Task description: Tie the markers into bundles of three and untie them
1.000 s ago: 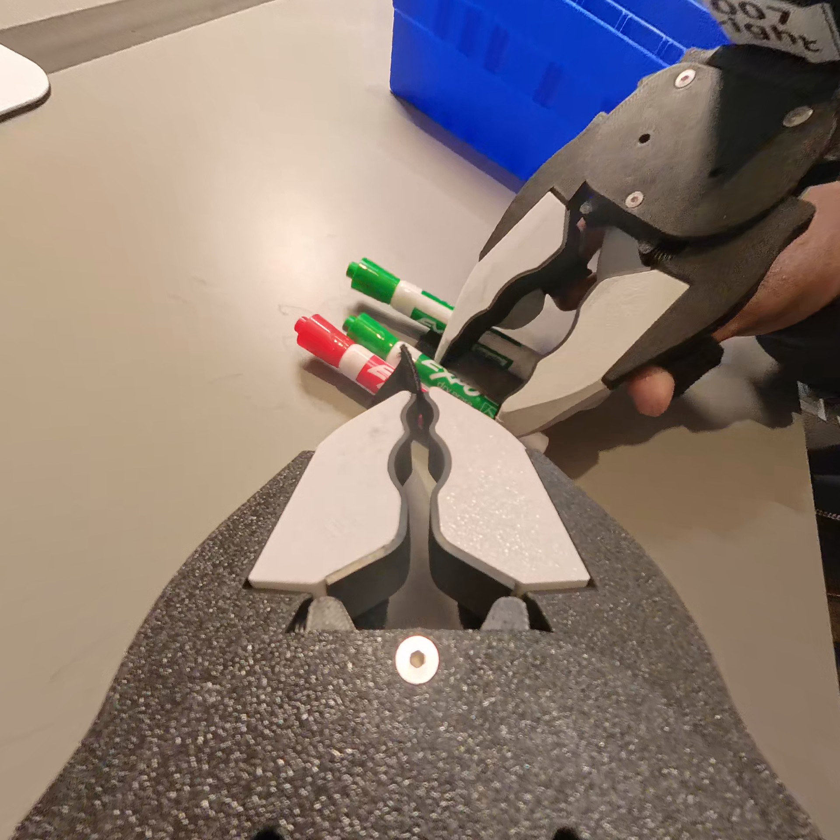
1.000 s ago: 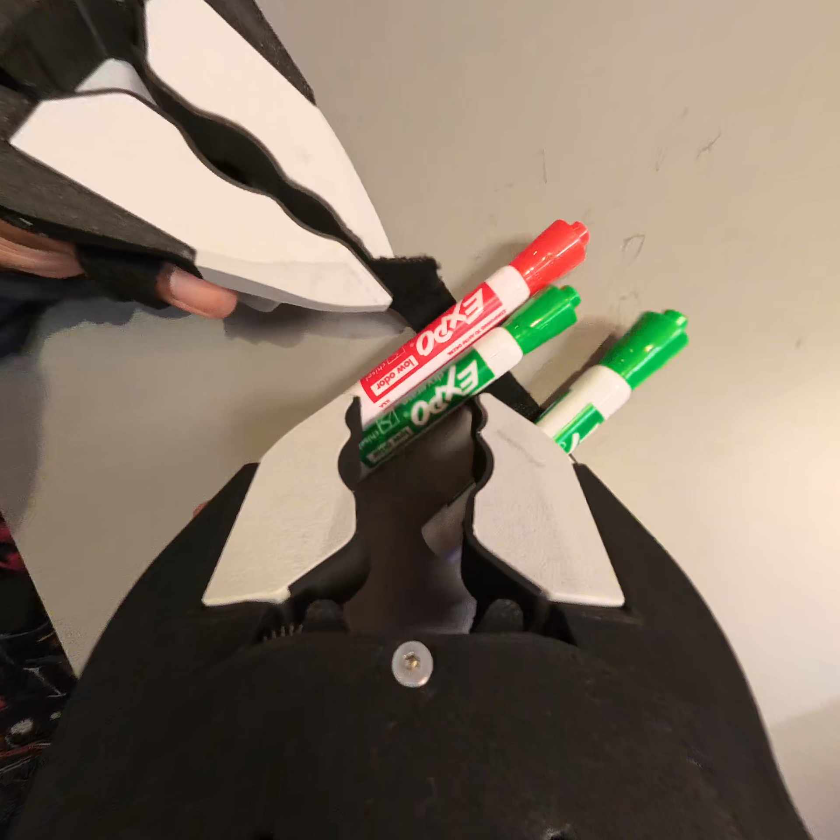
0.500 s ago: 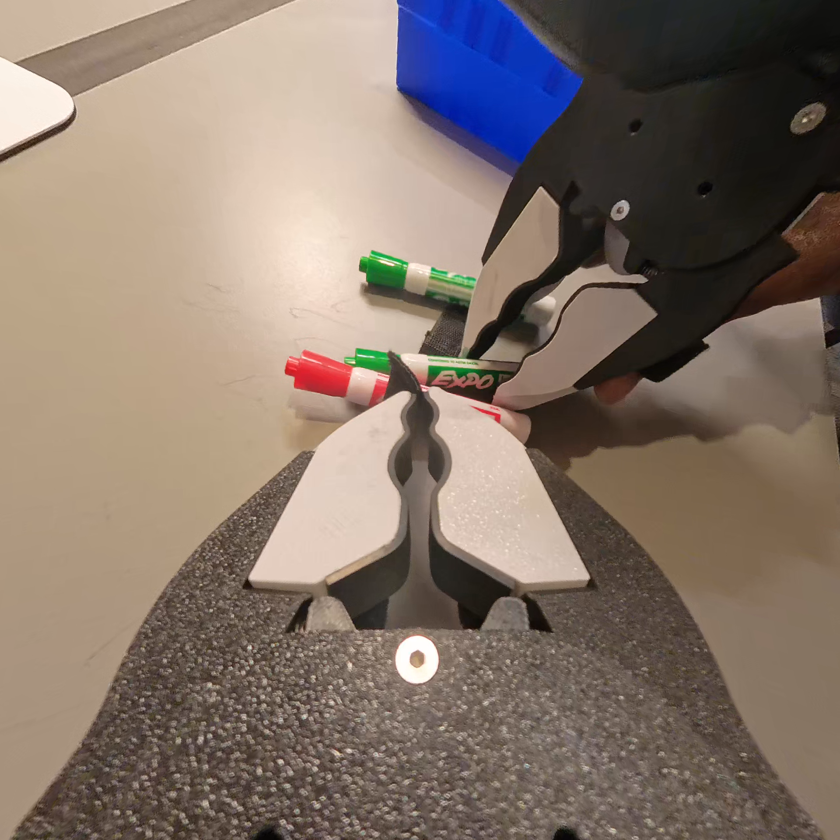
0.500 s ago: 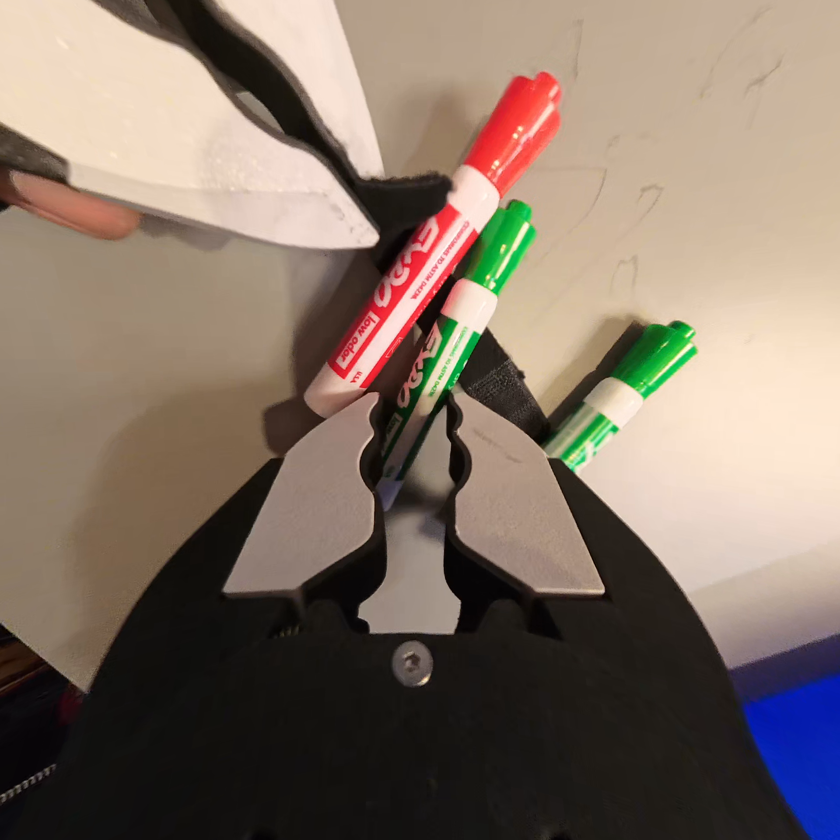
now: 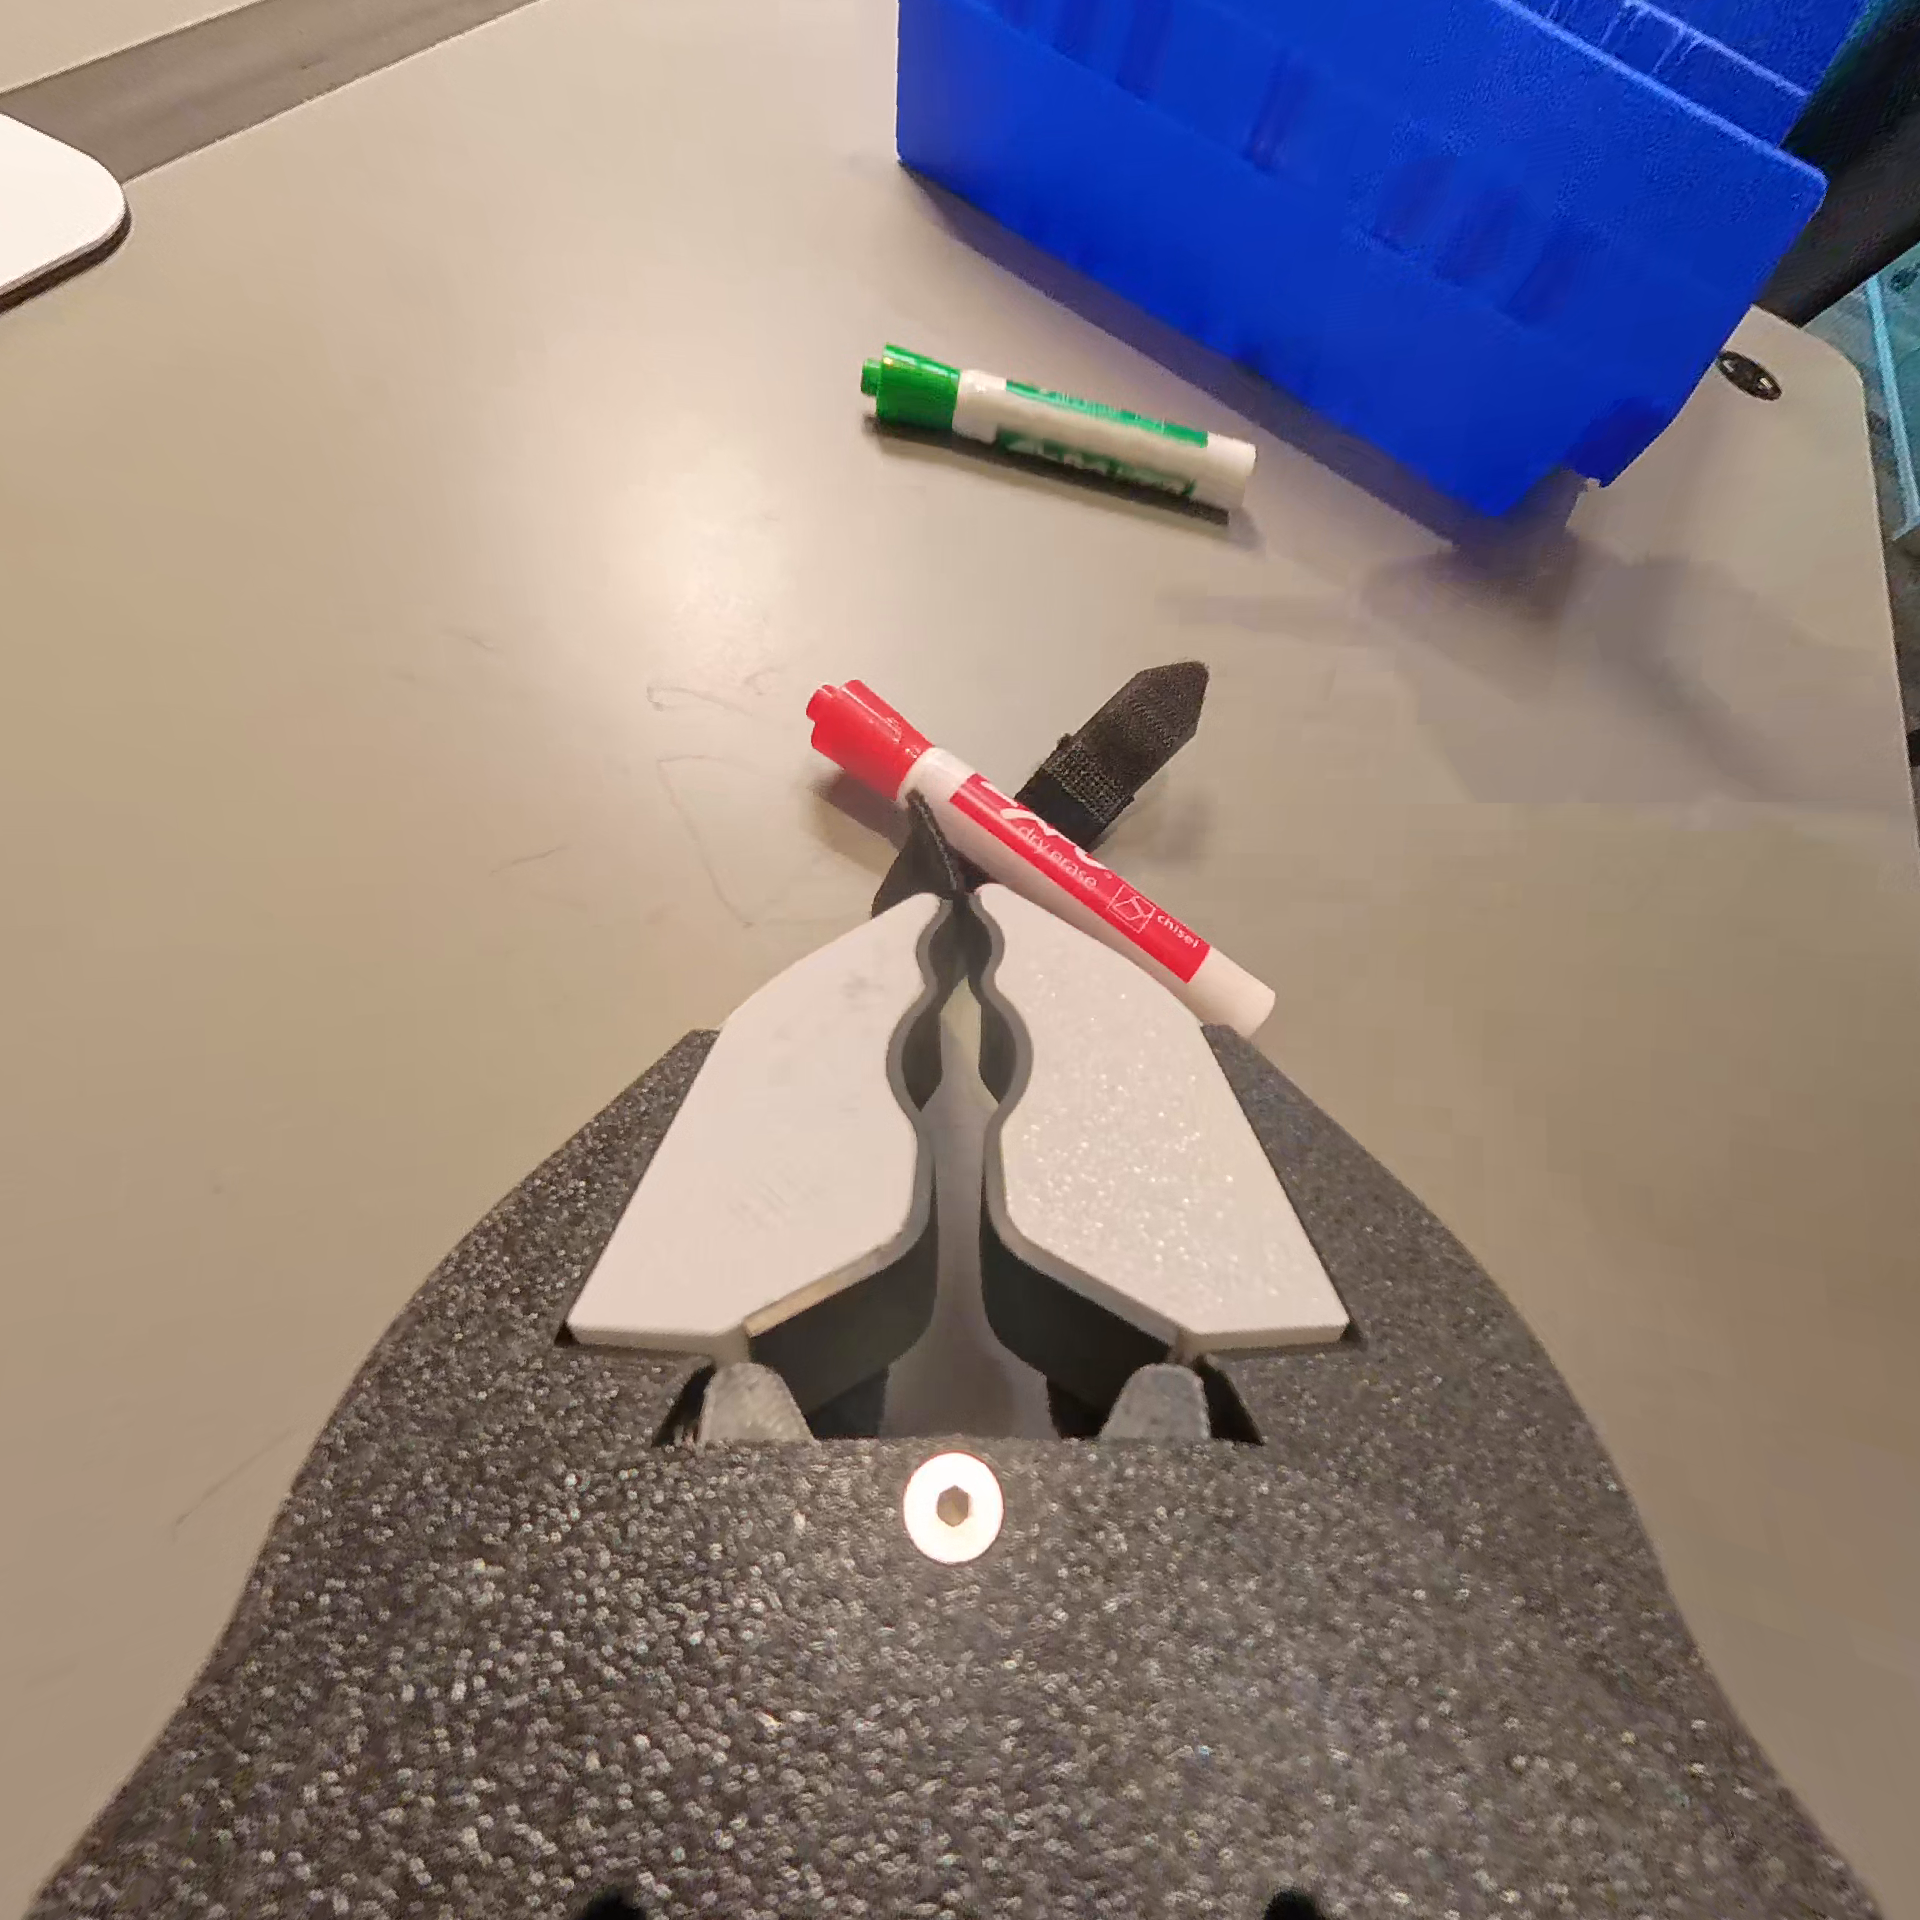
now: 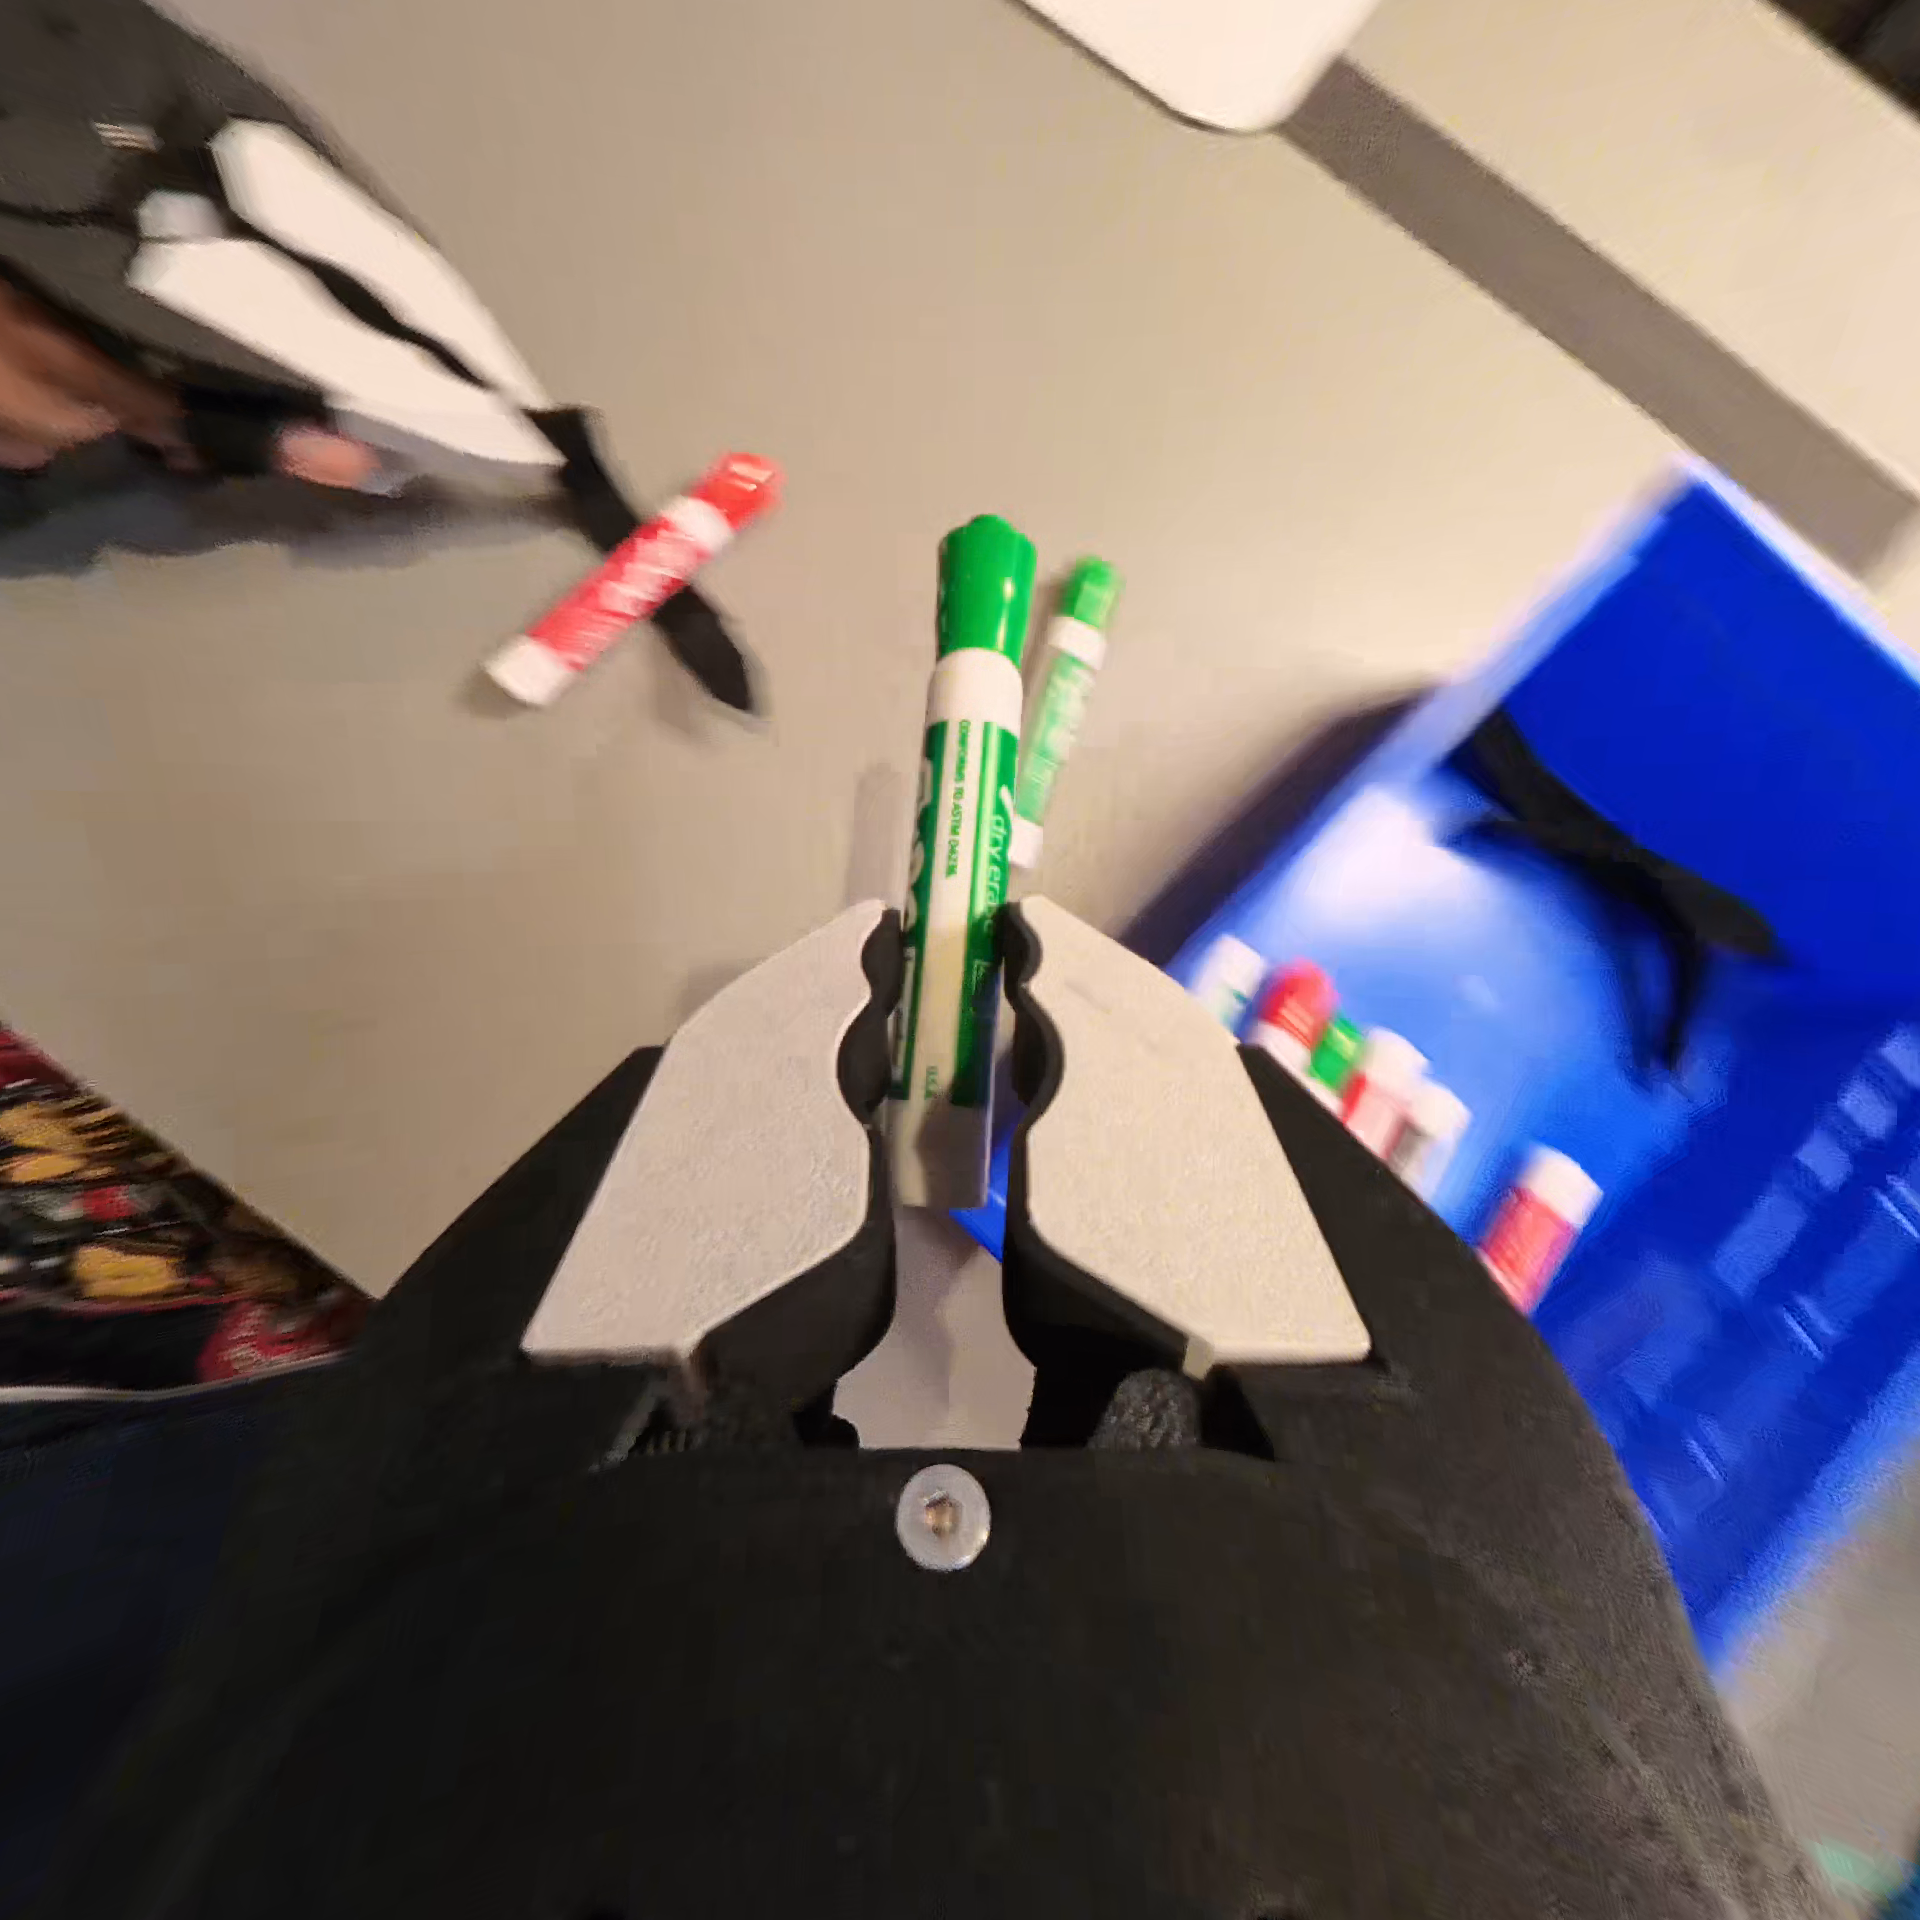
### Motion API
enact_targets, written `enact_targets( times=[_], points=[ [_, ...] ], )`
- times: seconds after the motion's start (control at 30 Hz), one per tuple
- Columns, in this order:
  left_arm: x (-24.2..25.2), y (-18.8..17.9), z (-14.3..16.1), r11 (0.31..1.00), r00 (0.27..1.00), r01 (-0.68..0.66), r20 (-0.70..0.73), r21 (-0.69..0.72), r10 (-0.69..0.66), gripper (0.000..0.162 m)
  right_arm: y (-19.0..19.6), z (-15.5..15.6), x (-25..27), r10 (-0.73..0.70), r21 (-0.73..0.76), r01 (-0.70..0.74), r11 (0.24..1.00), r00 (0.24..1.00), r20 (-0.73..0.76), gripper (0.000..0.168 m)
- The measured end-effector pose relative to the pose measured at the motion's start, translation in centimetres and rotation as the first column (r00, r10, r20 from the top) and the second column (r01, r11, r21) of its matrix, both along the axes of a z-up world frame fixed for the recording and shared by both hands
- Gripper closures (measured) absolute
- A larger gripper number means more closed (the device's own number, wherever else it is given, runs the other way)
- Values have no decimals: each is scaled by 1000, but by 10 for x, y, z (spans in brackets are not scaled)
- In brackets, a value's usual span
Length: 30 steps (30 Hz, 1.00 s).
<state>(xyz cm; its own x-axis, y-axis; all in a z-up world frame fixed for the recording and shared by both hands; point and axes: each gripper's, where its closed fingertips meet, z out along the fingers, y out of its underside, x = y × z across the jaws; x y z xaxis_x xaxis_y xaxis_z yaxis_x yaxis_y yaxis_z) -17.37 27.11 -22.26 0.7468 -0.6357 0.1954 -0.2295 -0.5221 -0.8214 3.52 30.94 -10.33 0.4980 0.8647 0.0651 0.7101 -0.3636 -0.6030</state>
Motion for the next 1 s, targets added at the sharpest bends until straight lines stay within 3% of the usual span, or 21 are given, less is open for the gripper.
enact_targets(
  times=[0.07,0.17,0.33,0.47,0.57,0.73,0.87,1.0],
  points=[
    [0,0,0,1000,1000,2,-5,2,-2,161,29,-2,56,-154,1,154,988,987,36,150],
    [1,0,0,1000,1000,4,-14,9,-4,161,53,-37,115,-298,-95,307,947,950,96,149],
    [3,-1,0,1000,1000,12,-28,22,-11,161,73,-94,154,-374,-141,402,905,907,193,149],
    [4,-1,-2,1000,999,19,-36,22,-19,161,80,-121,171,-376,-153,435,887,875,306,149],
    [4,-1,-2,999,999,25,-33,20,-24,161,85,-122,177,-370,-92,430,898,852,371,147],
    [4,-2,-3,999,999,32,-28,9,-32,161,91,-90,151,-349,-61,381,922,890,293,133],
    [4,-1,-3,1000,999,30,-25,8,-30,161,86,-50,69,-170,-58,182,982,971,167,132],
    [4,-1,-2,1000,999,26,-24,9,-26,161,87,-58,-12,31,-57,-15,998,958,284,131]
  ],
)
